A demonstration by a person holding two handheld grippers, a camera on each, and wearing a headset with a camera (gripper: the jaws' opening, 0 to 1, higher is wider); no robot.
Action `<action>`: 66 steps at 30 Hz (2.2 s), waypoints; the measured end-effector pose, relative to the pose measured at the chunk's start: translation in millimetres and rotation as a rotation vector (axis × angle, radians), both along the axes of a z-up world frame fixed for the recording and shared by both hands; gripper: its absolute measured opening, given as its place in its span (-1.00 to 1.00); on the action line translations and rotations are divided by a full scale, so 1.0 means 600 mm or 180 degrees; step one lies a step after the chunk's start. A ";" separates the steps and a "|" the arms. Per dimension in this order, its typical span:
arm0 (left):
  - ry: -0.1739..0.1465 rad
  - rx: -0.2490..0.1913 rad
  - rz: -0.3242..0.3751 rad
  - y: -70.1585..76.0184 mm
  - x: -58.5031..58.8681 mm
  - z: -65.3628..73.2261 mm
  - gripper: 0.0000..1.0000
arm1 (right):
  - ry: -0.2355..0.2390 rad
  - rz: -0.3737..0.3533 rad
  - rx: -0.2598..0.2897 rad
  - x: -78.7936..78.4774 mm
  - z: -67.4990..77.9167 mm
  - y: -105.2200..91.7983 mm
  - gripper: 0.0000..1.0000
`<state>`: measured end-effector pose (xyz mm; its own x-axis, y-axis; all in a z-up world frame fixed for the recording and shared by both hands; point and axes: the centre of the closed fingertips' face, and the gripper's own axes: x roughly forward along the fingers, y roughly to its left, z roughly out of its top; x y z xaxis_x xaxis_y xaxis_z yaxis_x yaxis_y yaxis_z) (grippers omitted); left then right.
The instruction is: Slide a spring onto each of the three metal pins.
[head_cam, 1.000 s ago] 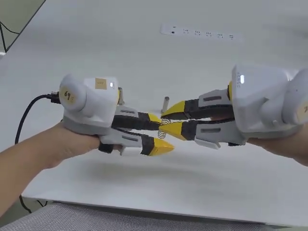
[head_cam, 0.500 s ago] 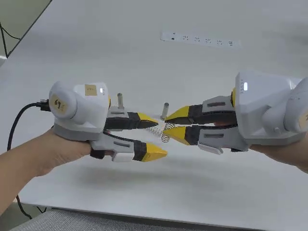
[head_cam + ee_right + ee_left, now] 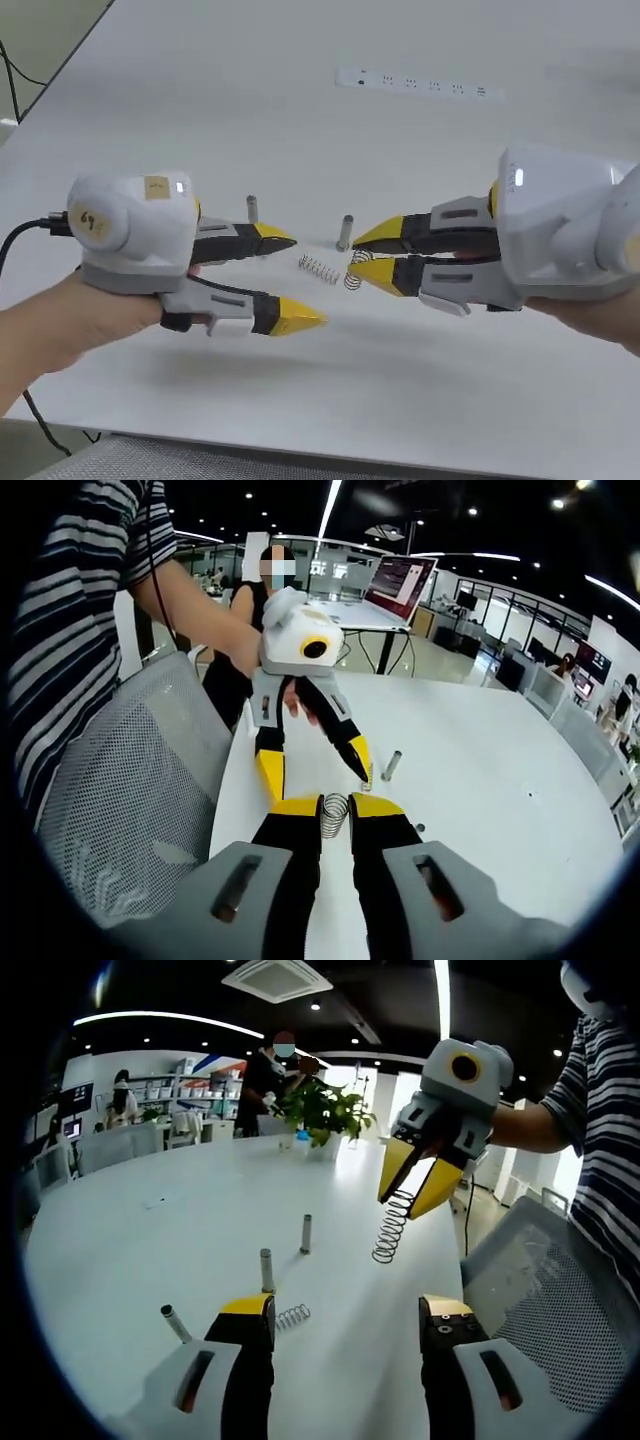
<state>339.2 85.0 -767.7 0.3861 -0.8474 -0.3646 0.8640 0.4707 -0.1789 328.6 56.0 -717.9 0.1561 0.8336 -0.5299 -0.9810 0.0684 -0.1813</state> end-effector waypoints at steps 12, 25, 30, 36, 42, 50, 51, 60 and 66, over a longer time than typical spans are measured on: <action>-0.0097 -0.0035 0.0498 0.067 0.016 0.004 0.63 | -0.0028 -0.0053 -0.0027 0.007 -0.004 -0.010 -0.77; -0.0234 -0.0096 0.0812 0.117 0.015 0.011 0.95 | -0.0081 -0.0201 -0.0060 0.020 -0.009 -0.027 -0.77; -0.0265 -0.0123 0.0954 0.136 0.018 0.011 0.95 | -0.0101 -0.0263 -0.0100 0.028 -0.013 -0.040 -0.77; -0.0248 -0.0125 0.1039 0.146 0.020 0.009 0.95 | -0.0069 -0.0329 -0.0142 0.036 -0.019 -0.054 -0.77; -0.0264 -0.0149 0.1076 0.150 0.022 0.013 0.95 | -0.0032 -0.0436 -0.0189 0.050 -0.041 -0.070 -0.77; -0.0303 -0.0202 0.1127 0.156 0.021 0.018 0.95 | 0.0055 -0.0699 -0.0254 0.074 -0.070 -0.107 -0.77; -0.0314 -0.0213 0.1136 0.158 0.022 0.018 0.95 | 0.0068 -0.0742 -0.0239 0.078 -0.070 -0.112 -0.77; -0.0337 -0.0269 0.1137 0.158 0.021 0.023 0.95 | 0.0001 -0.0982 -0.0204 0.108 -0.059 -0.135 -0.77; -0.0319 -0.0247 0.1152 0.162 0.018 0.020 0.95 | -0.0078 -0.1084 -0.0206 0.132 -0.050 -0.144 -0.77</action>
